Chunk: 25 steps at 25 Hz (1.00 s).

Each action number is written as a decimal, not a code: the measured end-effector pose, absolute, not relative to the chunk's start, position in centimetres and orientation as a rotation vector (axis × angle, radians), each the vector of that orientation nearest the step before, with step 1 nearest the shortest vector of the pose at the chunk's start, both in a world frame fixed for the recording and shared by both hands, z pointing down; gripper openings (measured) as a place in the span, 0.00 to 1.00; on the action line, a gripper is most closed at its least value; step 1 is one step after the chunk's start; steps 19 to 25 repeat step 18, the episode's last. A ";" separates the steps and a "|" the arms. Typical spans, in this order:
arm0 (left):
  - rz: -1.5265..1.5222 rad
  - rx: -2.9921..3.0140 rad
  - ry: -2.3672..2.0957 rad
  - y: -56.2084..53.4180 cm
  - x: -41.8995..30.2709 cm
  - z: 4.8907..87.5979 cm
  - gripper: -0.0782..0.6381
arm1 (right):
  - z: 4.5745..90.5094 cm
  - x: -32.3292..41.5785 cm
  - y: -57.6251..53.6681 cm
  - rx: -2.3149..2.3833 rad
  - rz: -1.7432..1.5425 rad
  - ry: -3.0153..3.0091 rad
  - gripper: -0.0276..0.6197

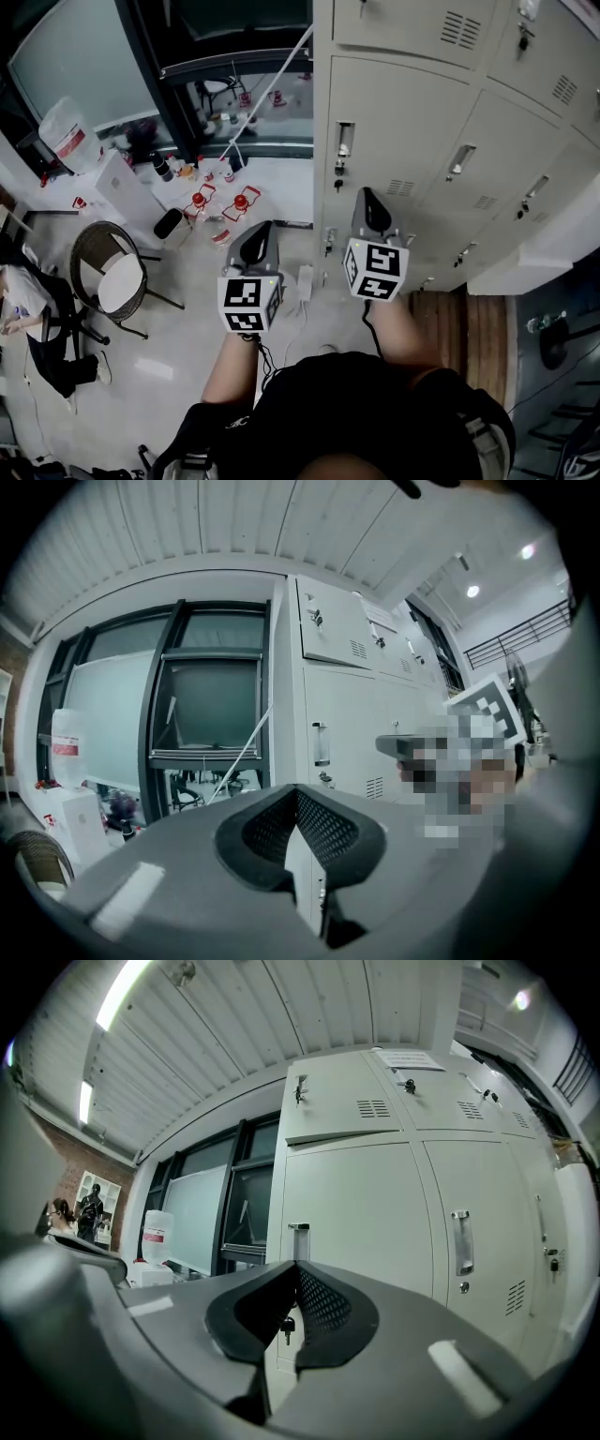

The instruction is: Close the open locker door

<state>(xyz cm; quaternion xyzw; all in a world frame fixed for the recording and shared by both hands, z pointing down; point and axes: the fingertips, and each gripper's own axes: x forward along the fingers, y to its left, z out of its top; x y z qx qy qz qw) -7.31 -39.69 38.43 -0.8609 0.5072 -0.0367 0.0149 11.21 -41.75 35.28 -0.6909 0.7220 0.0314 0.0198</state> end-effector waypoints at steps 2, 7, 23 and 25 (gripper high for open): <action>-0.115 -2.678 1.576 -39.5 -7.2 38.4 0.11 | 35.2 11.2 -41.5 -2.139 0.091 2.240 0.06; -0.117 -2.680 1.576 -39.1 -6.8 38.2 0.11 | 35.3 11.0 -41.0 -2.122 0.096 2.257 0.06; -0.120 -2.680 1.578 -38.6 -6.0 38.0 0.11 | 35.2 11.1 -40.8 -2.089 0.088 2.278 0.06; -0.120 -2.680 1.578 -38.6 -6.0 38.0 0.11 | 35.2 11.1 -40.8 -2.089 0.088 2.278 0.06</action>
